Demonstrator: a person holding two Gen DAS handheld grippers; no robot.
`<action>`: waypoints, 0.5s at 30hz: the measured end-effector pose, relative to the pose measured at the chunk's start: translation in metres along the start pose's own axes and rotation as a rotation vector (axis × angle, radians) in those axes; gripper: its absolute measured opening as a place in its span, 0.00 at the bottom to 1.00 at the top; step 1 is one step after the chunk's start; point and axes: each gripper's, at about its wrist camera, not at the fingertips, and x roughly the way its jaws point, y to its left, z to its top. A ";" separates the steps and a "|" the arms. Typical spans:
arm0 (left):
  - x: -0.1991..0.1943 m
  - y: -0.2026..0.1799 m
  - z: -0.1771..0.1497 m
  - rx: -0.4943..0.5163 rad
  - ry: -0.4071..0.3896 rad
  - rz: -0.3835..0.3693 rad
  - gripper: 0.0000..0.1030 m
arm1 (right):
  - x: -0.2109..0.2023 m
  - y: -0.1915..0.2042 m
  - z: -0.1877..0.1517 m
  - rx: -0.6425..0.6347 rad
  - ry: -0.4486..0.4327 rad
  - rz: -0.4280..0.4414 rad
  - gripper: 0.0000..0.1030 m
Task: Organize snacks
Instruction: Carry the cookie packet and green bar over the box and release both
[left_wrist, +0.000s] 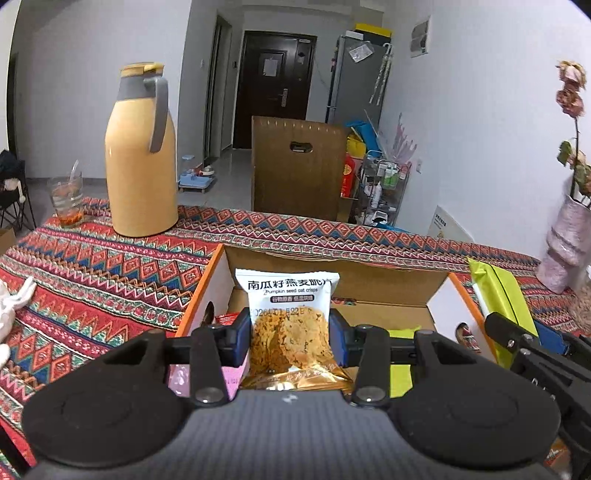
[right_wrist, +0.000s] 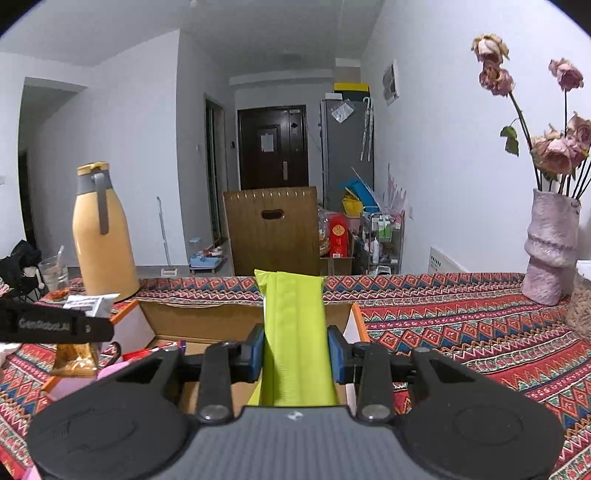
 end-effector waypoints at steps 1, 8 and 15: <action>0.004 0.001 -0.002 -0.001 0.001 0.001 0.42 | 0.005 -0.001 -0.001 0.007 0.001 -0.003 0.33; 0.026 0.003 -0.015 0.026 0.015 -0.008 0.42 | 0.025 -0.005 -0.012 0.033 0.019 0.001 0.33; 0.038 0.005 -0.021 0.025 0.049 -0.005 0.42 | 0.042 -0.003 -0.019 0.026 0.080 -0.001 0.33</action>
